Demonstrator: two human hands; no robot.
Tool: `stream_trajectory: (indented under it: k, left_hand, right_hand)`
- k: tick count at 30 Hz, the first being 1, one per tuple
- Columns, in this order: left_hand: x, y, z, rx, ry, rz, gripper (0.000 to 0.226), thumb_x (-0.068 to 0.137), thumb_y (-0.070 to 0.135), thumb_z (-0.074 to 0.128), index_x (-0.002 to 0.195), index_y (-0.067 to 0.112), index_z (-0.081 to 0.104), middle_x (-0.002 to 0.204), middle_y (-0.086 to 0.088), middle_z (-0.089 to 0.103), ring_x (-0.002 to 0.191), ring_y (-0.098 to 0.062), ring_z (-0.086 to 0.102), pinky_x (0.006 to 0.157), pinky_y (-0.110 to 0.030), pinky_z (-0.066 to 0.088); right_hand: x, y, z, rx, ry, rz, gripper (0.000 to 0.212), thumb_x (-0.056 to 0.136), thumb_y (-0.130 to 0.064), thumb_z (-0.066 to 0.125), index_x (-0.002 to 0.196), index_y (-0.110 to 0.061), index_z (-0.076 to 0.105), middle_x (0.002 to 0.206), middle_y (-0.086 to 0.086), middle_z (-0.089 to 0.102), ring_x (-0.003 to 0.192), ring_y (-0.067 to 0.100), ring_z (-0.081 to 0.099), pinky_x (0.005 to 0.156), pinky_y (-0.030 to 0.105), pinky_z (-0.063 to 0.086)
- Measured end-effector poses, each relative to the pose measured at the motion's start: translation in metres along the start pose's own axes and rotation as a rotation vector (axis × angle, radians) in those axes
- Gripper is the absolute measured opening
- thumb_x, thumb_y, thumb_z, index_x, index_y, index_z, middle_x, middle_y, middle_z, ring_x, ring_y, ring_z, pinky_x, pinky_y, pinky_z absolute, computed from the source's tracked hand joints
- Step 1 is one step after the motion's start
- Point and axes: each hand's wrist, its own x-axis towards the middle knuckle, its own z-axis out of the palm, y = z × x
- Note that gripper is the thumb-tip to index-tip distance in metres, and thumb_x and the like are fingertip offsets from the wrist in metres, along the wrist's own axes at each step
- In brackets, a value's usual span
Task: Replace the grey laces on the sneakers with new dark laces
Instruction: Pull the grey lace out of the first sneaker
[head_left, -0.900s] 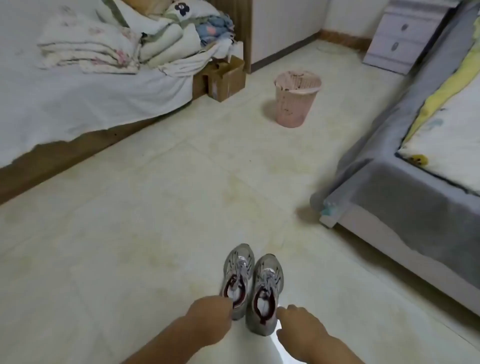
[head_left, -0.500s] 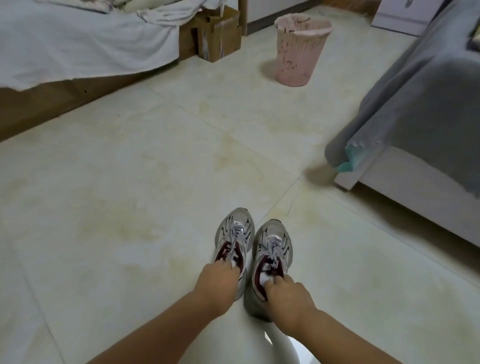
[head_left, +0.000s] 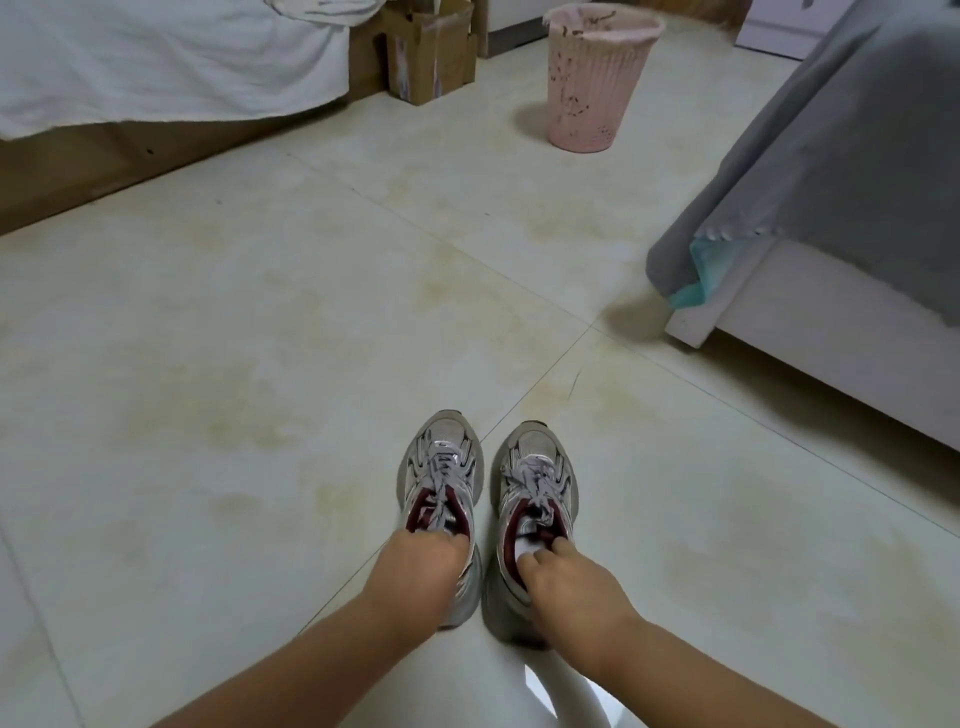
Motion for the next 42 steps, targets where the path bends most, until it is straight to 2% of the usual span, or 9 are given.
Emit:
stream_trajectory:
  k: [6, 9, 12, 14, 18, 24, 31, 36, 42]
  left_hand:
    - [-0.014, 0.012, -0.005, -0.11, -0.022, -0.041, 0.016, 0.09, 0.021, 0.04, 0.098, 0.015, 0.052, 0.105, -0.007, 0.062, 0.097, -0.027, 0.059, 0.072, -0.028, 0.039]
    - [-0.003, 0.016, -0.014, -0.183, 0.102, -0.075, 0.017, 0.092, 0.021, 0.038, 0.098, 0.014, 0.052, 0.098, -0.003, 0.063, 0.091, -0.024, 0.06, 0.072, -0.031, 0.042]
    - [0.012, 0.025, -0.022, -0.433, 0.192, -0.079, 0.02, 0.094, 0.023, 0.04, 0.105, 0.014, 0.054, 0.101, -0.002, 0.062, 0.095, -0.021, 0.058, 0.082, -0.033, 0.047]
    - [0.02, 0.035, -0.021, -0.539, 0.188, -0.04, 0.02, 0.092, 0.024, 0.046, 0.109, 0.015, 0.054, 0.108, 0.0, 0.059, 0.099, -0.018, 0.055, 0.086, -0.032, 0.046]
    - [0.027, 0.047, -0.006, -0.572, 0.116, -0.006, 0.026, 0.088, 0.021, 0.054, 0.113, 0.015, 0.052, 0.114, -0.002, 0.053, 0.102, -0.018, 0.052, 0.088, -0.031, 0.045]
    - [0.032, 0.048, 0.002, -0.608, 0.181, -0.038, 0.019, 0.087, 0.018, 0.055, 0.106, 0.014, 0.054, 0.108, 0.0, 0.056, 0.098, -0.017, 0.052, 0.082, -0.026, 0.04]
    - [0.03, 0.048, 0.005, -0.611, 0.255, -0.046, 0.017, 0.089, 0.015, 0.052, 0.105, 0.013, 0.058, 0.101, 0.001, 0.06, 0.084, -0.011, 0.049, 0.071, -0.018, 0.034]
    - [0.03, 0.049, 0.008, -0.591, 0.266, -0.05, 0.011, 0.089, 0.017, 0.051, 0.098, 0.013, 0.057, 0.088, 0.004, 0.054, 0.079, -0.01, 0.046, 0.067, -0.018, 0.032]
    - [0.027, 0.055, 0.01, -0.576, 0.331, -0.055, 0.018, 0.091, 0.023, 0.049, 0.106, 0.02, 0.058, 0.102, 0.005, 0.055, 0.09, -0.014, 0.053, 0.07, -0.02, 0.034]
  right_hand:
    - [-0.025, -0.003, 0.011, -0.007, -0.142, -0.115, 0.04, 0.093, -0.011, 0.041, 0.131, 0.0, 0.041, 0.125, 0.018, 0.052, 0.117, 0.029, 0.044, 0.082, 0.039, 0.044]
    - [-0.028, -0.003, -0.005, 0.234, -0.031, -0.035, 0.023, 0.088, -0.033, 0.048, 0.095, -0.014, 0.06, 0.097, 0.013, 0.063, 0.092, 0.03, 0.058, 0.068, 0.028, 0.038]
    - [-0.016, 0.01, -0.027, 0.468, 0.198, 0.217, 0.029, 0.09, -0.03, 0.047, 0.064, -0.019, 0.047, 0.075, 0.004, 0.056, 0.075, 0.024, 0.053, 0.065, 0.03, 0.037]
    - [-0.001, 0.022, -0.029, 0.59, 0.28, 0.356, 0.025, 0.091, -0.024, 0.048, 0.07, -0.013, 0.056, 0.075, 0.007, 0.059, 0.076, 0.025, 0.055, 0.066, 0.03, 0.04]
    - [0.022, 0.029, -0.012, 0.736, 0.179, 0.451, 0.02, 0.089, -0.024, 0.055, 0.09, -0.008, 0.067, 0.084, 0.005, 0.065, 0.082, 0.021, 0.058, 0.07, 0.027, 0.043]
    - [0.033, 0.03, 0.005, 1.026, 0.198, 0.442, 0.024, 0.079, -0.007, 0.067, 0.06, -0.017, 0.057, 0.065, 0.001, 0.058, 0.064, 0.015, 0.052, 0.068, 0.03, 0.045]
    - [0.03, 0.041, -0.018, 1.251, 0.477, 0.473, 0.029, 0.086, 0.003, 0.055, 0.063, -0.014, 0.049, 0.063, 0.006, 0.054, 0.056, 0.02, 0.05, 0.058, 0.031, 0.043]
    - [0.018, 0.061, -0.066, 1.422, 0.732, 0.444, 0.025, 0.091, 0.004, 0.045, 0.071, -0.01, 0.045, 0.063, 0.008, 0.054, 0.051, 0.015, 0.05, 0.041, 0.016, 0.044]
    - [0.017, 0.059, -0.048, 1.654, 0.535, 0.467, 0.019, 0.089, 0.008, 0.05, 0.075, -0.004, 0.05, 0.071, 0.016, 0.056, 0.054, 0.021, 0.052, 0.051, 0.02, 0.054]
